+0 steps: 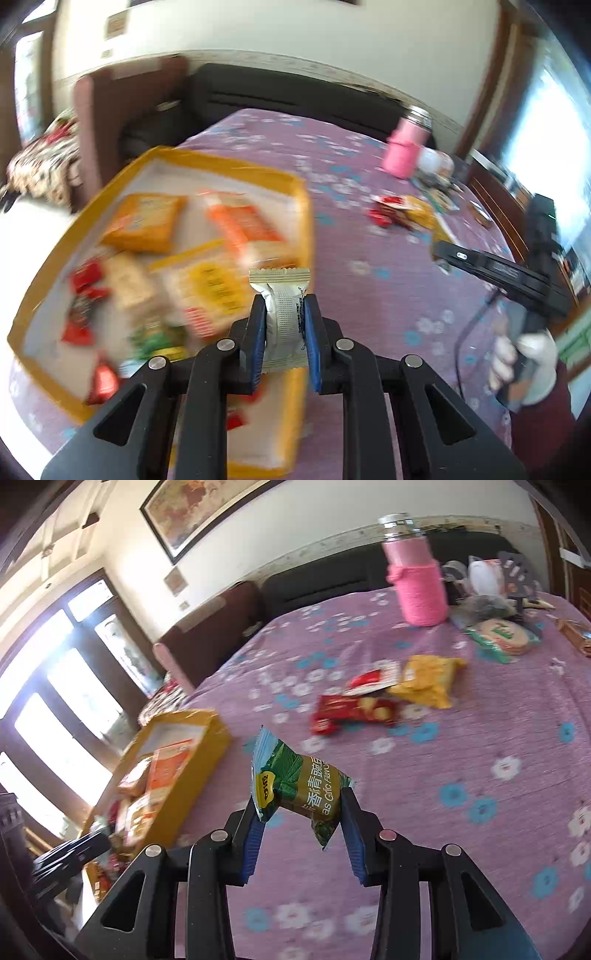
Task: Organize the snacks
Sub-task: 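Carry both snacks over the tray and open both tools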
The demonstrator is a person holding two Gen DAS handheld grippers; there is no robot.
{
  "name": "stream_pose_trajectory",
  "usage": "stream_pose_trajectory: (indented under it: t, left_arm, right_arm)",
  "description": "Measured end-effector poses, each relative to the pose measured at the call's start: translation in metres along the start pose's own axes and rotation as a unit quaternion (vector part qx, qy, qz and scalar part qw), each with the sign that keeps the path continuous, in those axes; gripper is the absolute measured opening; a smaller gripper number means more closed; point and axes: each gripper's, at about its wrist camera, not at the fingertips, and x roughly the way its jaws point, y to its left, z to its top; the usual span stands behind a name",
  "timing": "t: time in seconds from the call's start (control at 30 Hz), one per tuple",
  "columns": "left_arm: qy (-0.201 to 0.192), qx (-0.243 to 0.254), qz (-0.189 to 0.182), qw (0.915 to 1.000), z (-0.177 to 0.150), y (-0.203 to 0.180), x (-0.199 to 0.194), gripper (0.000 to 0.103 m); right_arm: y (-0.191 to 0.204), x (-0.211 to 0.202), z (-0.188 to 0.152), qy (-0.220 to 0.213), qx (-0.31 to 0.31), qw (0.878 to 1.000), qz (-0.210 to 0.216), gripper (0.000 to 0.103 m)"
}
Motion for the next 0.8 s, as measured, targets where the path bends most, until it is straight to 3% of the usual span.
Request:
stream_pose_trajectory:
  t: [0.27, 0.43, 0.6, 0.67, 0.77, 0.8]
  left_arm:
    - [0.009, -0.053, 0.003, 0.9986, -0.016, 0.046, 0.005, 0.017]
    - [0.000, -0.054, -0.006, 0.9985, -0.015, 0.052, 0.005, 0.018]
    - [-0.002, -0.069, -0.029, 0.9971, -0.017, 0.060, 0.000, 0.021]
    - [-0.006, -0.071, -0.028, 0.9971, -0.018, 0.062, -0.005, 0.027]
    - [-0.012, -0.077, -0.012, 0.9969, -0.018, 0.065, -0.013, 0.051]
    - [-0.013, -0.079, -0.010, 0.9967, -0.018, 0.066, -0.016, 0.055]
  right_arm:
    - [0.109, 0.023, -0.010, 0.050, -0.075, 0.993, 0.072, 0.039]
    - [0.172, 0.059, -0.016, 0.089, -0.127, 0.984, 0.082, 0.039]
    - [0.207, 0.099, -0.017, 0.125, -0.155, 0.977, 0.077, 0.040]
    - [0.218, 0.114, -0.014, 0.135, -0.165, 0.975, 0.071, 0.042]
    - [0.226, 0.133, -0.008, 0.138, -0.170, 0.973, 0.067, 0.043]
    - [0.225, 0.136, -0.005, 0.137, -0.165, 0.974, 0.066, 0.043]
